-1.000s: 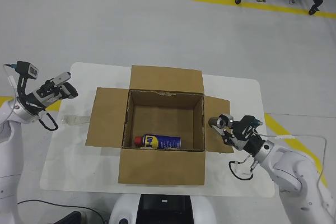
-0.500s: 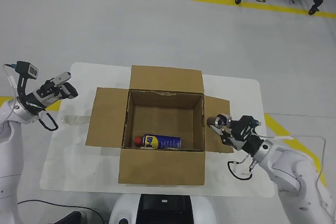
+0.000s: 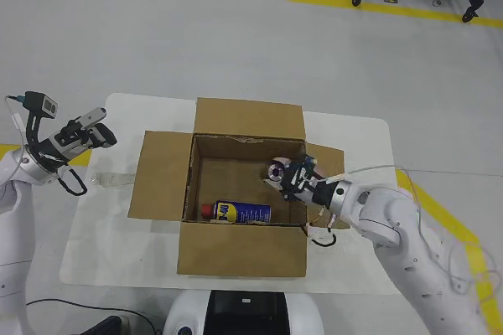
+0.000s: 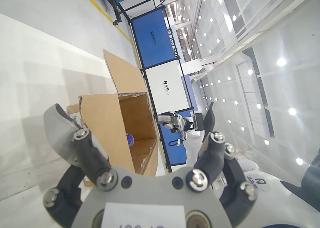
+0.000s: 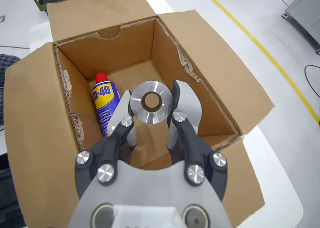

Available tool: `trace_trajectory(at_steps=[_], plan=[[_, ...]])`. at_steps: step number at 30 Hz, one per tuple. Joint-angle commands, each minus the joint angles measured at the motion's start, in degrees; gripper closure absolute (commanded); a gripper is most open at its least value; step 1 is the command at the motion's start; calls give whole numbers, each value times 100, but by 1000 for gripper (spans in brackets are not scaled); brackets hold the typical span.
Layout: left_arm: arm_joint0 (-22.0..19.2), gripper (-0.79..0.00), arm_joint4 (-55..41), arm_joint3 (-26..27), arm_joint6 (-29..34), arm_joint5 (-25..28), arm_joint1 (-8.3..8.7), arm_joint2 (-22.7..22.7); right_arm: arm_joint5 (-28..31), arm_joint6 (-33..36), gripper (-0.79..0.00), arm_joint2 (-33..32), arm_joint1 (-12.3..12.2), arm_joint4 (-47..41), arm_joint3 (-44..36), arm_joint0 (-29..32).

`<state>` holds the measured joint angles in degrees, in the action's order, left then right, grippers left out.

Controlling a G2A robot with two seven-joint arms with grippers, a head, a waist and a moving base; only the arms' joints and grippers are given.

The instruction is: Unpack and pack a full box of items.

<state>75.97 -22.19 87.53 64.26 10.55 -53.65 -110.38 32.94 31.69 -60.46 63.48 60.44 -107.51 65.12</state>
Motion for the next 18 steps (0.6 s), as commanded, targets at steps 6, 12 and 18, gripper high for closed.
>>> trace_trajectory(at_steps=[6, 12, 18], plan=[[0, -785, 0, 0, 0, 0, 0, 0, -220, 801, 0, 840, 218, -282, 599, -927], [0, -785, 0, 0, 0, 0, 0, 0, -482, 1149, 0, 1421, 422, -346, 1236, -1488], [0, -785, 0, 0, 0, 0, 0, 0, -602, 1257, 0, 1836, 601, -424, 1897, -1821]])
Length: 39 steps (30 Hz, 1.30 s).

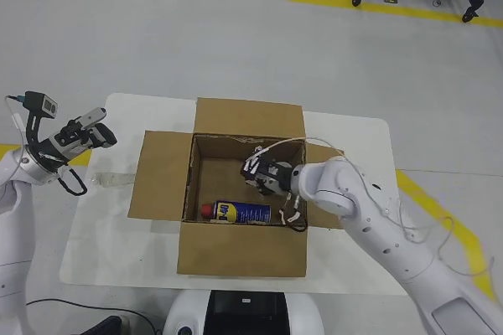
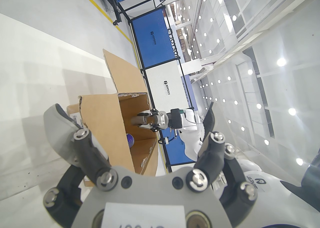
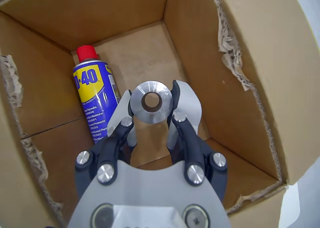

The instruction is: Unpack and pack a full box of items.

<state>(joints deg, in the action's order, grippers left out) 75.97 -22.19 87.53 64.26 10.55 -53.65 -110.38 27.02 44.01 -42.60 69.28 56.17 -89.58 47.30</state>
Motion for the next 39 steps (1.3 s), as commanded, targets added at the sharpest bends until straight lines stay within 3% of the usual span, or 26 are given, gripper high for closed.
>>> trace_trajectory(at_steps=[1, 20, 27, 39], plan=[[0, -785, 0, 0, 0, 0, 0, 0, -34, 41, 0, 109, 48, 13, 194, -83], [0, -785, 0, 0, 0, 0, 0, 0, -13, 77, -6, 682, 437, -209, 1567, -527], [0, -785, 0, 0, 0, 0, 0, 0, -36, 85, -314, 729, 516, -180, 1709, -597], [0, -785, 0, 0, 0, 0, 0, 0, 49, 136, -391, 404, 419, -22, 1189, -408]])
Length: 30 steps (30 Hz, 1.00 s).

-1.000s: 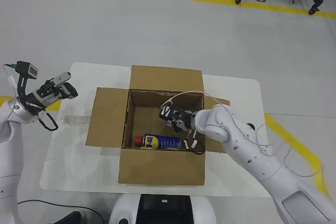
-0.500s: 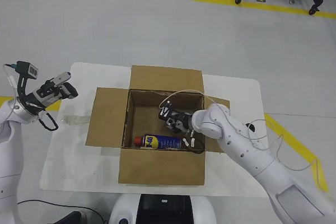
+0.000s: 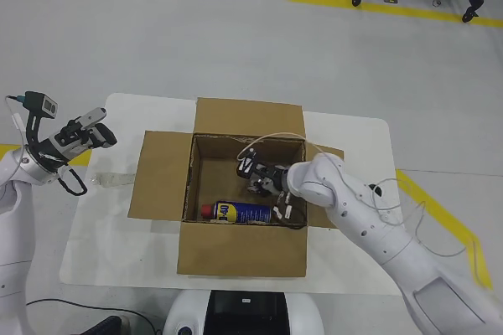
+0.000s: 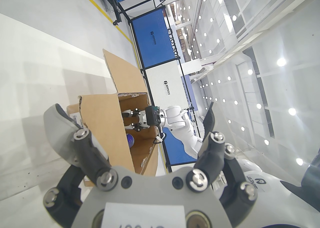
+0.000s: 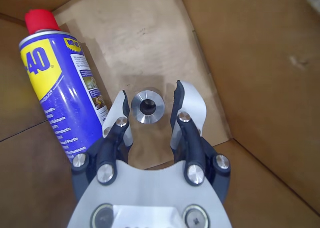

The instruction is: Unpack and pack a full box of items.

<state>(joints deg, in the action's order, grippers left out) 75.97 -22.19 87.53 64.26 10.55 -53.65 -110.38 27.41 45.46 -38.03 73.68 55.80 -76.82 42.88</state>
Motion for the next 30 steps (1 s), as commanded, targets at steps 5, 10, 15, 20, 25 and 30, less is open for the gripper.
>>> trace_trajectory(at_steps=[5, 10, 15, 20, 25, 30], plan=[[0, -785, 0, 0, 0, 0, 0, 0, 8, -66, -336, -473, -203, 289, -865, 415], [0, -785, 0, 0, 0, 0, 0, 0, 190, -139, -382, -1062, -419, 332, -1721, 958], [0, -785, 0, 0, 0, 0, 0, 0, 483, -219, -376, -1650, -611, 442, -2441, 1470], [0, -785, 0, 0, 0, 0, 0, 0, 885, -615, -369, -2225, -775, 524, -2994, 2027], [0, -785, 0, 0, 0, 0, 0, 0, 994, -923, -366, -2907, -933, 625, -3375, 2745], [0, -785, 0, 0, 0, 0, 0, 0, 1005, -1151, -382, -3608, -1068, 699, -3640, 3521]])
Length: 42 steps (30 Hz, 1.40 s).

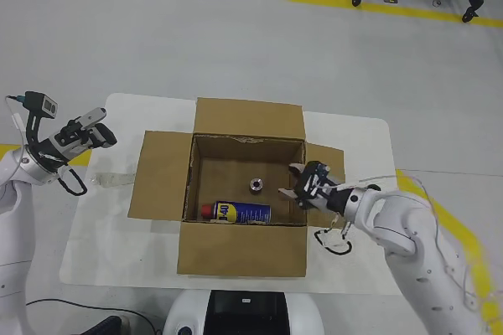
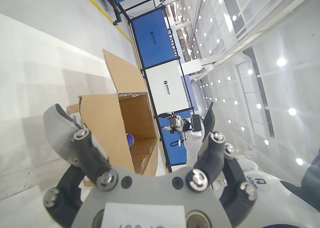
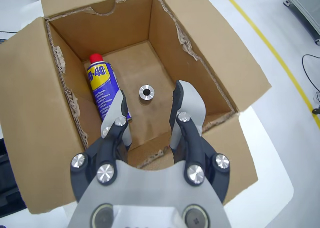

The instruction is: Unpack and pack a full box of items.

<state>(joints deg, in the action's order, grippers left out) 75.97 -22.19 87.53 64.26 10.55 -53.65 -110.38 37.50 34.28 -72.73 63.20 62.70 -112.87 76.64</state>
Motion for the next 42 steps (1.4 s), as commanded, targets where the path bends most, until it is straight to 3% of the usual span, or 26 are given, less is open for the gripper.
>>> trace_trajectory(at_steps=[1, 10, 15, 26, 42], plan=[[0, -785, 0, 0, 0, 0, 0, 0, 1, -87, -382, -270, -42, 19, -83, 288], [0, -785, 0, 0, 0, 0, 0, 0, -93, -594, -391, -1304, -178, 36, -301, 1381], [0, -785, 0, 0, 0, 0, 0, 0, -124, -781, -434, -1681, -220, 40, -221, 1713], [0, -785, 0, 0, 0, 0, 0, 0, -158, -1112, -480, -2150, -275, 59, 160, 2014], [0, -785, 0, 0, 0, 0, 0, 0, -301, -1328, -474, -2319, -295, 111, 289, 2184]])
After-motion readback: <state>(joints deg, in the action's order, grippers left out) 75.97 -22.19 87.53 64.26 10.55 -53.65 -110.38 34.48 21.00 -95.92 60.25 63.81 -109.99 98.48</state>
